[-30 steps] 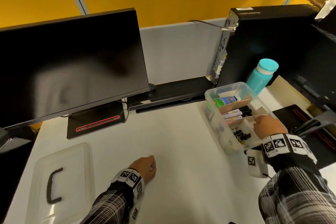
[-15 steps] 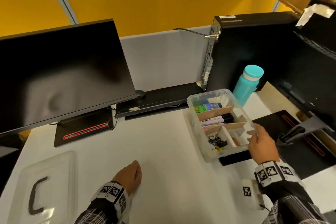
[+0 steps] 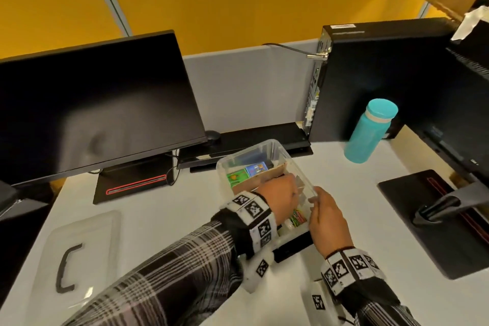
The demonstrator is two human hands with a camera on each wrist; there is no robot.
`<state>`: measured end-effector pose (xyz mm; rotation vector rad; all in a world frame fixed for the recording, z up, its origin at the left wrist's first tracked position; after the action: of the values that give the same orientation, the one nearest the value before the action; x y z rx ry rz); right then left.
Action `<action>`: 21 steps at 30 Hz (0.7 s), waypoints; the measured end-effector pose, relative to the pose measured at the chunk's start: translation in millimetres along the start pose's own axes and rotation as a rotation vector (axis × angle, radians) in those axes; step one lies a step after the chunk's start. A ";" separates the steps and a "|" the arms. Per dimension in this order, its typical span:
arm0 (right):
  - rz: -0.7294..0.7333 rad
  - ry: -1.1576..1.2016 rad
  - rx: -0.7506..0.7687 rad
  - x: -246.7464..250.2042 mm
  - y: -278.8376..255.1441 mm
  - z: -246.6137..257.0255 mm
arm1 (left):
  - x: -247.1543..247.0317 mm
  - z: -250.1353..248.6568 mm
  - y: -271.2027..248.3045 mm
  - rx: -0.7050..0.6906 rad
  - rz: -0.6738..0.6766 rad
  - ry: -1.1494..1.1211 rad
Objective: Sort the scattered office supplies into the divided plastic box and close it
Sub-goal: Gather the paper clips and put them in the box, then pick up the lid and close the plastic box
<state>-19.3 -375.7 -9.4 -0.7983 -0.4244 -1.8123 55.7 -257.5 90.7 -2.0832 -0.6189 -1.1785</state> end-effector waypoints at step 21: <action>-0.100 -0.368 0.100 7.4 -6.0 55.9 | -4.0 182.9 -103.2 0.347 -0.312 -0.243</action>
<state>-8.7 -343.6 36.1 -1.0599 -0.7992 -1.7204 87.1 -53.8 49.9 -1.8851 -1.2082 -0.9027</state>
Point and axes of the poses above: each hand's wrist, its own y-axis towards the middle knuckle, its own x-axis out of the back of the hand, z = x × y, the point moved 1 cm from there along y, towards the middle knuckle, and after that the axes turned 6 degrees about z, right-handed, at the moved point
